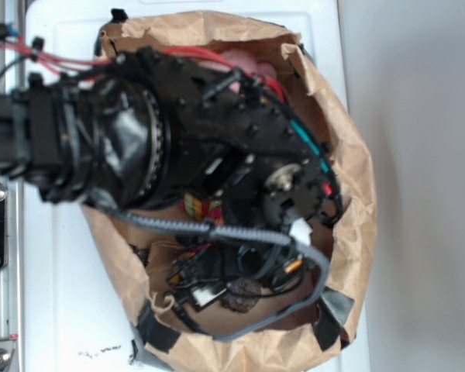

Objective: Grab the rock.

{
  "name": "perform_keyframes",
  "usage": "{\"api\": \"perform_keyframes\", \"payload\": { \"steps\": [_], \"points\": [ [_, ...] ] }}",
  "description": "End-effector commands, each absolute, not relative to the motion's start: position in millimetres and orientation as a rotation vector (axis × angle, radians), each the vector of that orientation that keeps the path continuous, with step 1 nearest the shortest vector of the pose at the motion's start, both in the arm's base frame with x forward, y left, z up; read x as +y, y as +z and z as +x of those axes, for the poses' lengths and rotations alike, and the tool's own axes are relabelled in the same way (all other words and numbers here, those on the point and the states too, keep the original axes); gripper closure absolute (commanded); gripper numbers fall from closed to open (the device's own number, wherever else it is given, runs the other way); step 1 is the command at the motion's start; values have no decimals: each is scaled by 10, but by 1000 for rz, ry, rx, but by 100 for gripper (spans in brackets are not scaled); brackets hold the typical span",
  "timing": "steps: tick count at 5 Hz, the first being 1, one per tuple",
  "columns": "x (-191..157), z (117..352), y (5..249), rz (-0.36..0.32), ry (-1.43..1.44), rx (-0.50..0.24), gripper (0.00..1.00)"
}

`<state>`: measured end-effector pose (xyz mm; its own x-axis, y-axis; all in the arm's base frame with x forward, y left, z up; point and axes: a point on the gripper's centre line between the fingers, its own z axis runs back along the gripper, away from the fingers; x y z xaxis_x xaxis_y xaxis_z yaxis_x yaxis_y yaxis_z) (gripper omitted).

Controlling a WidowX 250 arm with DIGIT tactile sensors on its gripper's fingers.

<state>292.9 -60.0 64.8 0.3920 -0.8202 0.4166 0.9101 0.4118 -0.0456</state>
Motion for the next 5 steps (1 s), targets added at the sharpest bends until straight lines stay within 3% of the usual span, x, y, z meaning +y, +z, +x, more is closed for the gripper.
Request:
{"api": "perform_keyframes", "payload": {
  "steps": [1, 3, 4, 5],
  "points": [
    [-762, 2697, 558, -237, -1232, -354, 0],
    [-782, 2744, 339, -121, -1239, -276, 0],
    [-771, 2733, 326, -178, -1178, -297, 100],
    [-773, 2733, 348, -199, -1172, -307, 100]
  ]
}}
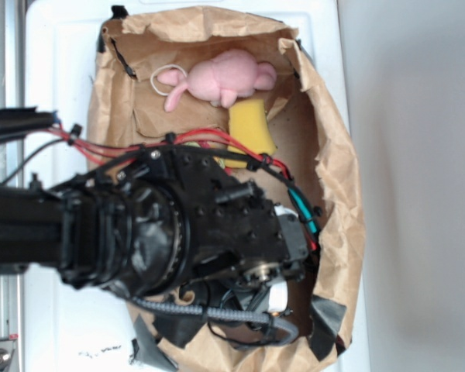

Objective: Grab the rock.

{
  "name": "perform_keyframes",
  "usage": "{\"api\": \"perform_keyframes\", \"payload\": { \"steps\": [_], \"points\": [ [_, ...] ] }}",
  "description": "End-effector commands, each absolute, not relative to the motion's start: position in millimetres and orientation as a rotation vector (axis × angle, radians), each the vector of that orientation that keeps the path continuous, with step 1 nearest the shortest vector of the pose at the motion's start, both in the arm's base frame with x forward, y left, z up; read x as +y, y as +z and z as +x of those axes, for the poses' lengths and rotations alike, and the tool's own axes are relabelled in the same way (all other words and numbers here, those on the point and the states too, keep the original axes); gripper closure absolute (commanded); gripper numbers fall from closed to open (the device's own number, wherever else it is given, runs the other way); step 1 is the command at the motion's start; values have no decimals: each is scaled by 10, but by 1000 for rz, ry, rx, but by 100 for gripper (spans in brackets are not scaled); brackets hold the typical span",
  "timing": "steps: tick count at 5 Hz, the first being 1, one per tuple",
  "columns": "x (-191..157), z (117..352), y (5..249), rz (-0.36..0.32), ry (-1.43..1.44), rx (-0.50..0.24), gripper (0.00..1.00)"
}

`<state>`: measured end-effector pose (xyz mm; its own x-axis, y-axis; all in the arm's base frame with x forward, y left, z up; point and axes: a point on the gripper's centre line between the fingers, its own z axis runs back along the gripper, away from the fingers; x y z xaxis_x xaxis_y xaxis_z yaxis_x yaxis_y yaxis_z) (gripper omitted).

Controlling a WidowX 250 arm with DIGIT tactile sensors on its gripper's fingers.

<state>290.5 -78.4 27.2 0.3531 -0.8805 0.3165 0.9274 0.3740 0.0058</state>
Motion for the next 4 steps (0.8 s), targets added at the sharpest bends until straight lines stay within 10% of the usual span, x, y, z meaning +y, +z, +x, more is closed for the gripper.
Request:
{"api": "perform_keyframes", "payload": {
  "steps": [1, 4],
  "points": [
    [-754, 2746, 386, -226, -1156, -322, 100],
    [-165, 2688, 1332, -42, -561, -411, 100]
  ]
}}
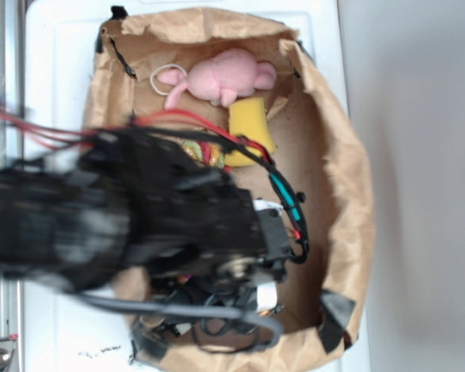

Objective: Grab the rock.

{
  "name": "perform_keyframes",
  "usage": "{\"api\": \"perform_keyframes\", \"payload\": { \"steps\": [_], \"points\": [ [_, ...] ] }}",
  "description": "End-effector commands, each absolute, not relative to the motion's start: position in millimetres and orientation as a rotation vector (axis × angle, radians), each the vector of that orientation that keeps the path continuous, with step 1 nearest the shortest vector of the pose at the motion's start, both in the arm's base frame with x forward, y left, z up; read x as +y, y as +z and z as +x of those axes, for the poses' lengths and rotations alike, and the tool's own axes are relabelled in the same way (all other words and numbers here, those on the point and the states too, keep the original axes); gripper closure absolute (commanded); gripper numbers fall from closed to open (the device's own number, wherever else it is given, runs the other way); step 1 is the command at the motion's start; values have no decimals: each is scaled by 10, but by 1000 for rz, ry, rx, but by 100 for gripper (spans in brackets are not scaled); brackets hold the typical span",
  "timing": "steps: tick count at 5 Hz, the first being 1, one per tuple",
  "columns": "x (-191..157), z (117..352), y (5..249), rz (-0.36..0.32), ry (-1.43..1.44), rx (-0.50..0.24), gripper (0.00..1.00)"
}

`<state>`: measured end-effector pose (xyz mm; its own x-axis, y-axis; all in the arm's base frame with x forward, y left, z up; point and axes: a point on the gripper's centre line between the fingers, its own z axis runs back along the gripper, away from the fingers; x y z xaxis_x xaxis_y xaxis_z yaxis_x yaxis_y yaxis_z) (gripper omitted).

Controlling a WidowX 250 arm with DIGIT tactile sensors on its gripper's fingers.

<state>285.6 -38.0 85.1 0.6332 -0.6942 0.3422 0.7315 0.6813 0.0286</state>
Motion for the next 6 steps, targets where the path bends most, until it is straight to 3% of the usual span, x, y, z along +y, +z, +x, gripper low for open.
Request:
{"api": "perform_keyframes", "payload": {
  "steps": [1, 2, 3, 6],
  "points": [
    [-72, 2654, 1513, 15, -316, -392, 100],
    [-33, 2681, 1592, 59, -69, -362, 100],
    [-104, 2659, 1644, 62, 145, -340, 100],
    [-145, 2683, 1718, 15, 160, -335, 100]
  ]
}}
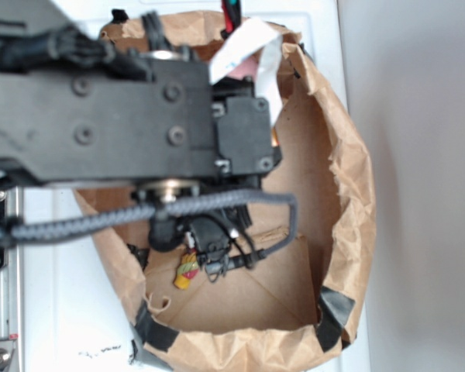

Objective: Grab the rock.

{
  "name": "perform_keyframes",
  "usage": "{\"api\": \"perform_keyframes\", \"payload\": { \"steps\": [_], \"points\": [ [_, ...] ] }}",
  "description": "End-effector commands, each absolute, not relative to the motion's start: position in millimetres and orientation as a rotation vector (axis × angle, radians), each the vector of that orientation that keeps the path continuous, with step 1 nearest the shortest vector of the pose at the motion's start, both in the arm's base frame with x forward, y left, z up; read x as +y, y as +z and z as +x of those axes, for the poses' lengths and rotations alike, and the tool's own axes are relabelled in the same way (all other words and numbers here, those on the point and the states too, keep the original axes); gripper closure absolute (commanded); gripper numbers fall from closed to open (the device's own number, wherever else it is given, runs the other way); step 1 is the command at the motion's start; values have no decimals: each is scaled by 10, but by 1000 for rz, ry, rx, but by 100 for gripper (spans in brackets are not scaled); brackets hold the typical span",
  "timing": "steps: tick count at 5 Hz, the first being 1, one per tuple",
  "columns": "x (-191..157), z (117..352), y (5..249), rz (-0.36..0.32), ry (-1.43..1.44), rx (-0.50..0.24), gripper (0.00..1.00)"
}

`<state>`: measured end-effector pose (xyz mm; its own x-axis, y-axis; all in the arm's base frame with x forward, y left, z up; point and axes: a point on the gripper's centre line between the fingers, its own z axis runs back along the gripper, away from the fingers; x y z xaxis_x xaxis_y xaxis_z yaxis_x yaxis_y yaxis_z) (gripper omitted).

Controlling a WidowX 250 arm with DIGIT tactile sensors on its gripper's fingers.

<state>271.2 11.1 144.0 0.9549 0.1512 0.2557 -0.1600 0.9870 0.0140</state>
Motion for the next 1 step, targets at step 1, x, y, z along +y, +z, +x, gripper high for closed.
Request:
{"api": "perform_keyframes", "payload": {
  "steps": [1],
  "points": [
    [-156, 2698, 1696, 26, 135, -321, 100]
  ]
}}
